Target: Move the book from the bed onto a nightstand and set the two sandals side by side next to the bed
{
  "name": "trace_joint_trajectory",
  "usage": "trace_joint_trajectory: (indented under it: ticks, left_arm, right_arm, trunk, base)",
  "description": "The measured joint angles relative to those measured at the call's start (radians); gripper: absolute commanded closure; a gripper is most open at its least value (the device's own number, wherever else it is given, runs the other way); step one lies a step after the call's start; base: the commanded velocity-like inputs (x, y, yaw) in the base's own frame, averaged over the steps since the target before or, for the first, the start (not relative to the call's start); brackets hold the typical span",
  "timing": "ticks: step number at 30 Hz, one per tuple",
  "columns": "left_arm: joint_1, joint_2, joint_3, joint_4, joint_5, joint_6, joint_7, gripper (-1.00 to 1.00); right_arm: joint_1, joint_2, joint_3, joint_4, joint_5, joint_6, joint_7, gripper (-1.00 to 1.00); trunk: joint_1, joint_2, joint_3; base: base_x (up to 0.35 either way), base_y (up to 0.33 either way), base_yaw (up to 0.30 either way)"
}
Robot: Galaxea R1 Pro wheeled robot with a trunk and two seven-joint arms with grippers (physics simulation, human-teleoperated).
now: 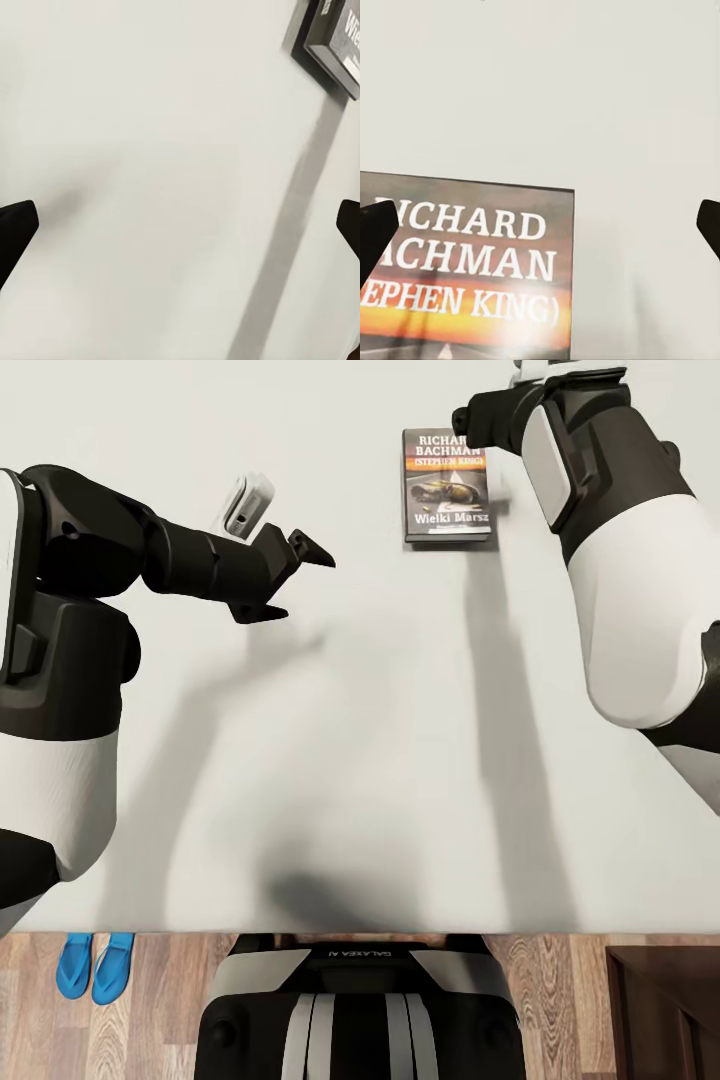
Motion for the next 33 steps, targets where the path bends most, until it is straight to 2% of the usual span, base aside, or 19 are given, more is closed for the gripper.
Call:
trace_joint_trajectory:
  ticks: [10,22,33]
  left_arm:
    - [0.001,0.003,0.0,0.0,0.0,0.0,0.0,-1.0]
    - [0.003,0.003,0.0,0.0,0.0,0.0,0.0,-1.0]
    - [0.005,0.003,0.0,0.0,0.0,0.0,0.0,-1.0]
  right_arm:
    - [0.0,-0.001,0.0,0.036,0.0,-0.056,0.0,-1.0]
    - [0.001,-0.006,-0.001,0.075,-0.005,-0.08,0.004,-1.0]
    - [-0.005,-0.007,-0.003,0.134,-0.011,-0.161,0.006,-1.0]
  trunk:
    - [0.0,0.0,0.0]
    - [0.0,0.0,0.0]
    - [0.0,0.0,0.0]
  base:
    - [0.071,0.0,0.0]
    - [0.018,0.0,0.0]
    - [0.002,0.0,0.0]
